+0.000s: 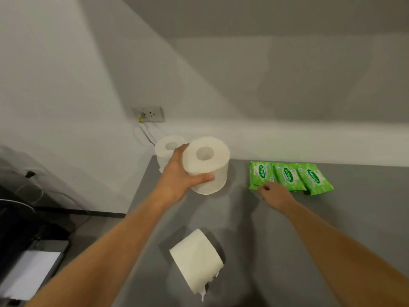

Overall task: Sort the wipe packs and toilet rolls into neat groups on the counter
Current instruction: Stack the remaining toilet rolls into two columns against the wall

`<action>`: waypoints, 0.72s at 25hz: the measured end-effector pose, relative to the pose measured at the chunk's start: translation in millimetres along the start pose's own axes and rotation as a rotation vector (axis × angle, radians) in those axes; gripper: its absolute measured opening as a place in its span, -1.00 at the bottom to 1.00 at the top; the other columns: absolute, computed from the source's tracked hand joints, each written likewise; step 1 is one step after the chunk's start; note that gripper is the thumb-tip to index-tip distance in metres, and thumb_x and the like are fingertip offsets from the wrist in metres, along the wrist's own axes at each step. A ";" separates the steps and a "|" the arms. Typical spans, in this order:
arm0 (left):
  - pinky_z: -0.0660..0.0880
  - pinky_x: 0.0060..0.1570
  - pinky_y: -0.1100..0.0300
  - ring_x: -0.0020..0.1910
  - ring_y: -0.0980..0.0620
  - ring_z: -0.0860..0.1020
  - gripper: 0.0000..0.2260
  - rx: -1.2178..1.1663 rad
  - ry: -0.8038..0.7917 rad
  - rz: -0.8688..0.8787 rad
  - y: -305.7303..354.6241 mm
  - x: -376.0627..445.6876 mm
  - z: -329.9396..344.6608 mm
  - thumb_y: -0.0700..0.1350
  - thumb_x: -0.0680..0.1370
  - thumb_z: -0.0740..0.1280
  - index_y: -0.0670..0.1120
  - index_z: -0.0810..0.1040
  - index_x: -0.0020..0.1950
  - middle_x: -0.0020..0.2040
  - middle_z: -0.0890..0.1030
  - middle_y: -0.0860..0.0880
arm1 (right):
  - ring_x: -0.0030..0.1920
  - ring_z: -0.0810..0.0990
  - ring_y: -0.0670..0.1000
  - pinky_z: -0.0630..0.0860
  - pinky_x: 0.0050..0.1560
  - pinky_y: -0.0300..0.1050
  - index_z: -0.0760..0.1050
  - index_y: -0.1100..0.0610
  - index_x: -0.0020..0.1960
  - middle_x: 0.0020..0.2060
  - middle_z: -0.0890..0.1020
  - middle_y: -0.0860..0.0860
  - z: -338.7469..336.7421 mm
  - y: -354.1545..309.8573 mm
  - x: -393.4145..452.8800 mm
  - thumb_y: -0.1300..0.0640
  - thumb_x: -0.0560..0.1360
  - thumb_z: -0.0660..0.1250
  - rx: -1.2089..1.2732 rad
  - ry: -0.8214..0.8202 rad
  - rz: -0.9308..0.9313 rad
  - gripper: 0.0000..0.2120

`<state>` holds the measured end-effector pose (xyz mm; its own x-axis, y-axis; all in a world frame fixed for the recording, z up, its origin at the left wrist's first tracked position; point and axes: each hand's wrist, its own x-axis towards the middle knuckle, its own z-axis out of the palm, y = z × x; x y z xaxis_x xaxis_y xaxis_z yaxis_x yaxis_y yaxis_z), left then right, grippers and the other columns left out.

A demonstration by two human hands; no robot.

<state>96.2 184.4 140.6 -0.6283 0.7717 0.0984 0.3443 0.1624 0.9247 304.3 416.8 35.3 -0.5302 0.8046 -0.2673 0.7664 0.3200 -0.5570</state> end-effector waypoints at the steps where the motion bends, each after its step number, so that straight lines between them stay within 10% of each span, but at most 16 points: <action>1: 0.48 0.18 0.29 0.21 0.42 0.49 -0.16 0.019 0.042 -0.001 3.2 9.2 -15.3 0.19 0.14 0.69 0.36 0.33 0.30 0.17 0.51 0.47 | -0.09 0.64 0.18 0.52 -0.06 -0.03 0.60 0.21 -0.15 -0.17 0.69 0.15 3.2 -4.2 0.3 0.03 0.57 0.25 -0.002 0.001 -0.008 -0.71; 18: 0.45 0.22 0.11 0.31 0.01 0.50 -0.03 0.095 0.253 -0.108 -44.1 115.2 -75.1 0.16 0.20 0.68 0.06 0.29 0.49 0.35 0.51 0.09 | -0.07 0.64 0.16 0.55 0.03 0.02 0.60 0.21 -0.10 -0.15 0.68 0.12 7.6 -15.4 21.5 0.02 0.60 0.23 0.004 0.041 0.036 -0.70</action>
<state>-43.7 219.9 138.7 -0.8147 0.5710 0.1008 0.3223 0.3014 0.8974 278.3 425.4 32.1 -0.4871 0.8353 -0.2550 0.7833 0.2888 -0.5504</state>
